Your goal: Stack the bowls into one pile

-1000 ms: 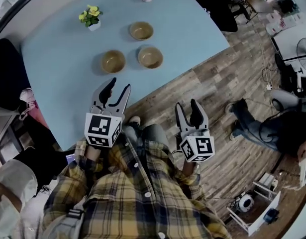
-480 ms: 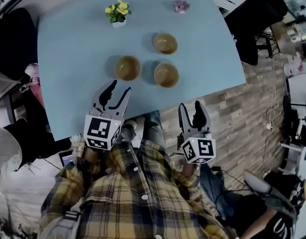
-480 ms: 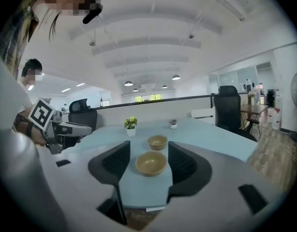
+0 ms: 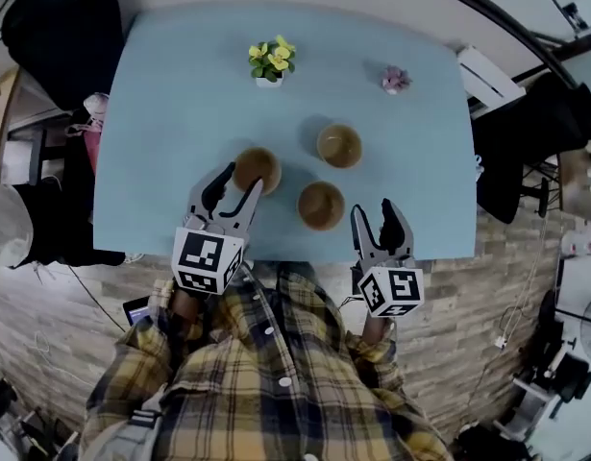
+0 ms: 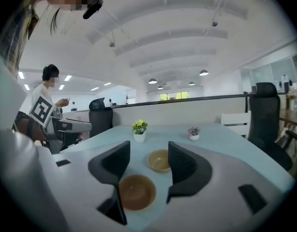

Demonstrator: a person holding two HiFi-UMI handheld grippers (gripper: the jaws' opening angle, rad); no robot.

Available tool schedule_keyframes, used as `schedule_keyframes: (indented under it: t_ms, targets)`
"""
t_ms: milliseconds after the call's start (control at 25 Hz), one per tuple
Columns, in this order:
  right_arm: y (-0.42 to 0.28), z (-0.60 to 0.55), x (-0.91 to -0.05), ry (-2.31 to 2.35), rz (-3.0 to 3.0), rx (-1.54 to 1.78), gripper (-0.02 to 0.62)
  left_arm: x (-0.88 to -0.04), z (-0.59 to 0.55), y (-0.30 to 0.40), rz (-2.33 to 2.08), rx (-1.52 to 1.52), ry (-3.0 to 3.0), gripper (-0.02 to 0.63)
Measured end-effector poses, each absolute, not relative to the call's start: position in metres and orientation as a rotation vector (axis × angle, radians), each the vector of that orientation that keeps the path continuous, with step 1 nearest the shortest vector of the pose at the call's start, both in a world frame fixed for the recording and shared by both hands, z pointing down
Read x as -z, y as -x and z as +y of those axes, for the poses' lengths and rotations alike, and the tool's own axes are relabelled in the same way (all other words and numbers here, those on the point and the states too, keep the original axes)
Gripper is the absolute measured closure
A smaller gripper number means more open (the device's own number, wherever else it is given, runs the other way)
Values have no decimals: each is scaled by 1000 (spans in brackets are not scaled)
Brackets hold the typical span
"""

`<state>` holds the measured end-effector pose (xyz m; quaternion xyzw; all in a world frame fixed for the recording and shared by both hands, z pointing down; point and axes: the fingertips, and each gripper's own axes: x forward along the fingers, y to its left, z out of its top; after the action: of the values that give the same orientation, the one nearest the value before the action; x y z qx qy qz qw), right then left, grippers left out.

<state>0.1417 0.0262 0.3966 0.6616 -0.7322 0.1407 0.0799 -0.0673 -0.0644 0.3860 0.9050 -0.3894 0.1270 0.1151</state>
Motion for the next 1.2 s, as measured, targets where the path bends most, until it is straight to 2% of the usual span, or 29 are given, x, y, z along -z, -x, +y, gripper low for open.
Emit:
schedule_keyframes:
  t_ms: [440, 1200]
  targets:
    - [-172, -21, -398, -1679, -2420, -396, 367, -381, -66, 51, -1459, -342, -2482, 425]
    - [-149, -49, -414, -1552, -2445, -453, 367, -401, -81, 63, -1490, -363, -2407, 425]
